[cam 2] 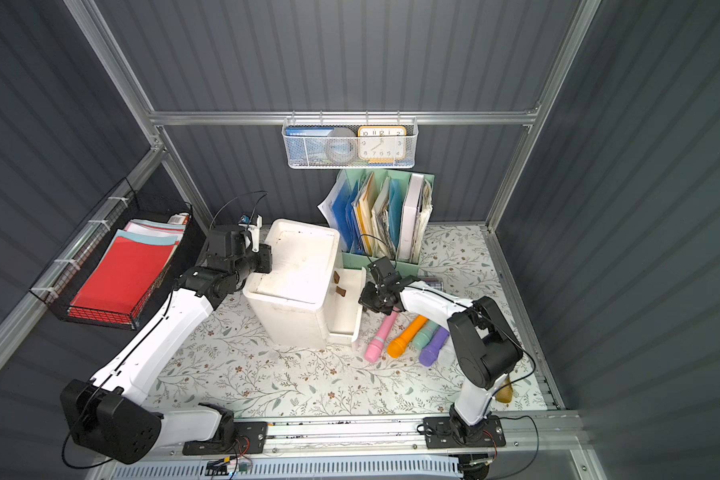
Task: Take the microphone out of the drawer
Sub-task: Close the drawer in the storage box.
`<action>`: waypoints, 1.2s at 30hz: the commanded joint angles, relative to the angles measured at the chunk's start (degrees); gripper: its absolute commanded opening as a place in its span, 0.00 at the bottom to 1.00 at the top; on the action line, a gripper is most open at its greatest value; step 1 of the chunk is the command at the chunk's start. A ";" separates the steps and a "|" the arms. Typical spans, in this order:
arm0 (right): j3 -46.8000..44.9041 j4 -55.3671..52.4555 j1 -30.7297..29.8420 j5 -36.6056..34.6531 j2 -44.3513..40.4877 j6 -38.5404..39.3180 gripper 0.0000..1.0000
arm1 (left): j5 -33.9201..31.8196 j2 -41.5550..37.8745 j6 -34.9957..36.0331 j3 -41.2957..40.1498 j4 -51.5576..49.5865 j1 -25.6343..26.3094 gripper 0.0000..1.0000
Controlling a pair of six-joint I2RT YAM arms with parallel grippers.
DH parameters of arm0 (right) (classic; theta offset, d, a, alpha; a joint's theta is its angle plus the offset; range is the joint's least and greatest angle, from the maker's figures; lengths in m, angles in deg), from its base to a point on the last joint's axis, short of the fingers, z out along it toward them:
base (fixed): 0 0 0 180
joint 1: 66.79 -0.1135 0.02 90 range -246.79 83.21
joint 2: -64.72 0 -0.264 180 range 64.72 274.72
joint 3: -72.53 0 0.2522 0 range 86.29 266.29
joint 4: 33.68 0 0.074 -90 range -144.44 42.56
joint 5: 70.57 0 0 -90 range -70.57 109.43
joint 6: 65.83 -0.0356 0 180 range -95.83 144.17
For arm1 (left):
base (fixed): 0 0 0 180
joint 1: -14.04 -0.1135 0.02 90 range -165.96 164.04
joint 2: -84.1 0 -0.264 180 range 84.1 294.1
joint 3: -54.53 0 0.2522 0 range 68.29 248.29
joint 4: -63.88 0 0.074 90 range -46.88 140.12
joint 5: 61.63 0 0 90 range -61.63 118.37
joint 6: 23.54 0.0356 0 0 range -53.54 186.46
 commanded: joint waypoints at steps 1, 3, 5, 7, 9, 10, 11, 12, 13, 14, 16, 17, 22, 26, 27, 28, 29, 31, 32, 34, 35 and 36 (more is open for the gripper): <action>-0.37 4.29 -1.08 5.32 2.54 -1.73 0.00 | 3.16 3.89 -1.30 -4.28 -7.71 0.44 0.07; 0.14 5.79 -1.53 6.68 3.54 -2.34 0.00 | 3.08 3.89 -1.28 -4.21 -7.73 0.43 0.07; 0.97 7.12 -2.38 7.62 4.61 -2.81 0.00 | 3.07 3.90 -1.29 -4.21 -7.73 0.40 0.07; 2.05 7.78 -3.28 7.98 5.61 -2.88 0.00 | 3.07 3.89 -1.26 -4.21 -7.73 0.44 0.07; 3.42 7.60 -4.29 7.93 6.84 -2.67 0.00 | 3.07 3.90 -1.26 -4.21 -7.75 0.44 0.07; 4.07 7.56 -4.64 7.99 7.47 -2.76 0.00 | 3.15 3.92 -1.30 -4.28 -7.81 0.44 0.07; 4.66 7.69 -4.97 8.16 8.17 -2.91 0.00 | 3.15 3.81 -1.25 -4.23 -7.77 0.44 0.07; 5.03 7.85 -5.20 8.32 8.63 -3.18 0.00 | 3.16 3.82 -1.30 -4.23 -7.75 0.44 0.07; 5.39 8.34 -5.42 8.56 9.21 -3.54 0.00 | 3.16 3.76 -1.26 -4.25 -7.81 0.40 0.07; 5.72 8.91 -5.69 8.94 9.74 -3.80 0.00 | 3.16 3.80 -1.23 -4.25 -7.81 0.44 0.07; 6.60 9.37 -6.21 9.52 10.66 -4.01 0.00 | 3.16 3.80 -1.27 -4.23 -7.81 0.44 0.07; 7.09 9.28 -6.44 9.51 11.01 -3.85 0.00 | 3.15 3.86 -1.22 -4.23 -7.81 0.44 0.07; 7.41 7.95 -6.69 8.13 10.38 -2.95 0.00 | 2.65 3.54 -1.22 -4.46 -7.73 0.44 0.07; 8.27 0.43 -6.64 -0.20 6.85 1.36 0.09 | 1.84 2.75 -1.13 -5.59 -6.55 0.44 0.08; 8.50 -1.87 -6.59 -2.92 5.54 2.24 0.14 | 2.61 2.37 -1.26 -5.63 -6.58 0.44 0.10; 8.67 -4.19 -6.53 -6.46 3.98 3.37 0.22 | 3.23 2.14 -1.45 -5.26 -6.58 0.44 0.14; 8.56 -6.05 -6.45 -10.03 2.18 4.55 0.29 | 3.37 1.96 -1.69 -4.58 -6.74 0.44 0.19; 8.70 -9.30 -6.11 -15.17 -1.16 7.10 0.36 | 3.84 1.81 -2.15 -2.49 -7.25 0.44 0.34; 8.89 -10.68 -5.69 -17.80 -2.94 8.48 0.39 | 4.16 1.86 -2.49 -1.07 -7.37 0.44 0.43; 9.04 -15.37 -5.07 -22.53 -5.99 10.71 0.45 | 5.31 1.83 -3.17 0.88 -7.63 0.44 0.54; 8.94 -16.76 -4.62 -24.93 -7.38 11.57 0.49 | 5.67 1.78 -3.29 3.69 -7.86 0.39 0.58; 8.73 -18.46 -4.09 -27.51 -8.85 12.42 0.54 | 5.88 1.77 -3.67 5.18 -8.09 0.40 0.67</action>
